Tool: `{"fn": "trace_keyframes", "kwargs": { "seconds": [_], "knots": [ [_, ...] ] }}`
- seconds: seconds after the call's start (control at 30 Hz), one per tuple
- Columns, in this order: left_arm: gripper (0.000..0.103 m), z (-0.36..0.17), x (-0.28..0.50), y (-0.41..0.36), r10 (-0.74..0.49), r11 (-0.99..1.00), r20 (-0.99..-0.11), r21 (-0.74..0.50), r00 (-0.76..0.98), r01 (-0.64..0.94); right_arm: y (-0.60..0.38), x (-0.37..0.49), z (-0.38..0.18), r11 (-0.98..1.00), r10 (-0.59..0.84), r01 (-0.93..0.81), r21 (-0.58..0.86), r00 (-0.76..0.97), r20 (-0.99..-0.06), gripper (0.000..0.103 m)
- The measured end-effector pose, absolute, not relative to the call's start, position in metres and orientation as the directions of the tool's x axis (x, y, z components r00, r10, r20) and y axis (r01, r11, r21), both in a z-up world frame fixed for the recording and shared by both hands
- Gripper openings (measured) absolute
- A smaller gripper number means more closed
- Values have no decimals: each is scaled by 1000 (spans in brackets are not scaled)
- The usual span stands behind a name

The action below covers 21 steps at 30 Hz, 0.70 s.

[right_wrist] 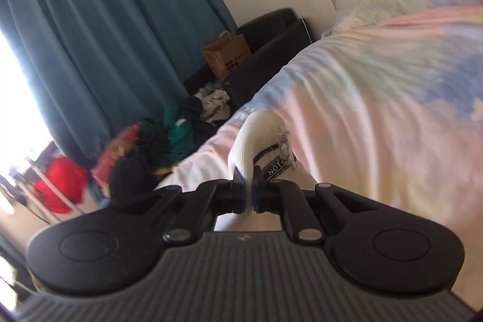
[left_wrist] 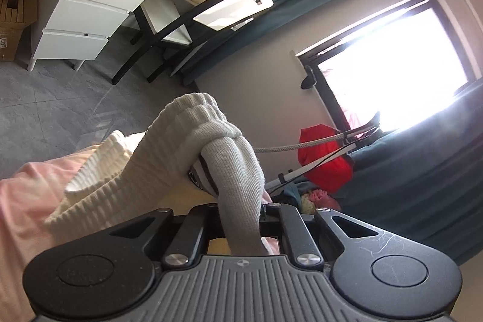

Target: Fold clothes

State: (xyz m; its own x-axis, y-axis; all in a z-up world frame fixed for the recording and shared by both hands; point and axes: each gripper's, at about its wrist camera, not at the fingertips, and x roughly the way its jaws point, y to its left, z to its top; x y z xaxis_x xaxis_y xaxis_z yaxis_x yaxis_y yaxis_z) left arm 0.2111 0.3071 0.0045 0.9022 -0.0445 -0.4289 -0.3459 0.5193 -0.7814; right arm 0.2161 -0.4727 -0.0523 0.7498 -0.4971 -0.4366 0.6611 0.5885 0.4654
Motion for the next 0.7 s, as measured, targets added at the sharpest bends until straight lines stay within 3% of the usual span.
{"fn": "trace_keyframes", "kwargs": {
  "seconds": [0.23,0.47,0.5,0.53,0.67,0.7],
  "knots": [
    [10,-42,349,289,2,615,-572,-646,820,-452,-478,324,-117,594,-522,733,330,664,-535,8],
    [17,-82,363,284,-7,639,-615,-610,789,-470,-475,332,-147,633,-526,728,264,654,-543,17],
    [25,-82,359,284,-9,639,-610,-613,792,-465,-475,329,-144,637,-520,724,263,656,-546,18],
    [37,-79,352,285,-9,642,-609,-612,793,-462,-477,324,-140,641,-509,719,270,661,-551,28],
    [57,-57,309,285,-32,668,-561,-628,827,-400,-484,283,-120,638,-426,655,404,738,-524,71],
    [62,-53,294,285,-40,675,-557,-627,829,-389,-483,269,-114,641,-419,638,427,757,-502,75]
  ]
}}
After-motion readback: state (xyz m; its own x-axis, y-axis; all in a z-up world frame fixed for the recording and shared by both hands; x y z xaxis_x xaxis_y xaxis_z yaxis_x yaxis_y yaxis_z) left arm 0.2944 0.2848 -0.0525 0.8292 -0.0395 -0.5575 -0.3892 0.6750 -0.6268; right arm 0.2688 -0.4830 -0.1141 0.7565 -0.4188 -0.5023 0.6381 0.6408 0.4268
